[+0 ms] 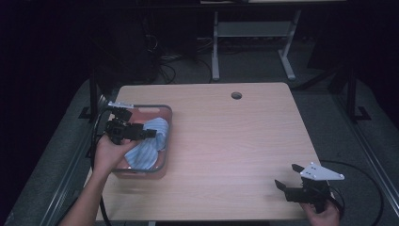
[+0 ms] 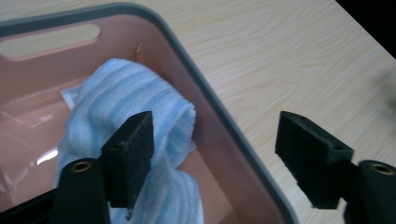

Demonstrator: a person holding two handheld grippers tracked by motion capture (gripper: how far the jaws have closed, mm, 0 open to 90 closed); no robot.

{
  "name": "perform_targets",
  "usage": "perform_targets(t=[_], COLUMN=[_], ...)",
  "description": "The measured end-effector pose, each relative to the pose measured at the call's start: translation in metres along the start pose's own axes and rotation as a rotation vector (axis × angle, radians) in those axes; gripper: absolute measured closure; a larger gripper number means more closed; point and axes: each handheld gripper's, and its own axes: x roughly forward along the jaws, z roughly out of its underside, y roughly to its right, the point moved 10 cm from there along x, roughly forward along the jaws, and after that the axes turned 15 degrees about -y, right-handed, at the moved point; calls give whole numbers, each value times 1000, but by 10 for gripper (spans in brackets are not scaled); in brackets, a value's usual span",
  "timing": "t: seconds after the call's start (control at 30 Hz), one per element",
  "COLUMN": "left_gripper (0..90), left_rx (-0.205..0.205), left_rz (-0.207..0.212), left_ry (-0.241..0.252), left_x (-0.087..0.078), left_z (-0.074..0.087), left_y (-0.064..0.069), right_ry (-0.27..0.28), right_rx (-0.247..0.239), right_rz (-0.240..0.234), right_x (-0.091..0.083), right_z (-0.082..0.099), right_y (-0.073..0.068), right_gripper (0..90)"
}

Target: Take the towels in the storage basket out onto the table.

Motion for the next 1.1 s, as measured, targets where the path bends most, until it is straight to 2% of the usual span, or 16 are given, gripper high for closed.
perform_targets(t=[0.13,0.17,0.2,0.23,0.3,0.37,0.4,0.5,0.57,0.83,1.0,1.1], left_gripper=[302,308,312,316,330,333,339,367,381,443,533,614], left_rx=[-21,-39,-39,-62,-68,-90,-96,-95,-93,-85,-95,-101], left_rz=[-16,-26,-26,-29,-30,-14,-20,-24,-41,-60,-96,-108], left_ry=[-12,-22,-22,-22,-28,-58,-67,-76,-94,-171,-218,-226], left_x=[4,6,6,8,10,18,20,25,29,44,53,56], left_z=[6,9,9,12,13,19,21,24,26,29,30,31], left_y=[-10,-18,-18,-24,-26,-30,-31,-31,-32,-36,-38,-39], right_ry=[0,0,0,-2,-4,-4,-3,1,2,0,3,7], right_rx=[0,-1,-1,0,-5,-4,-3,1,-2,1,2,5], right_rz=[-1,-4,-4,-7,-4,-5,-5,-6,-4,-10,-18,-19], right_x=[0,1,1,1,1,1,1,1,0,1,2,1], right_z=[0,0,0,0,0,0,0,1,1,1,2,2], right_y=[0,0,0,-1,-1,-2,-1,0,0,-1,-1,-1], right_gripper=[142,142,142,142,142,142,142,142,142,142,142,142])
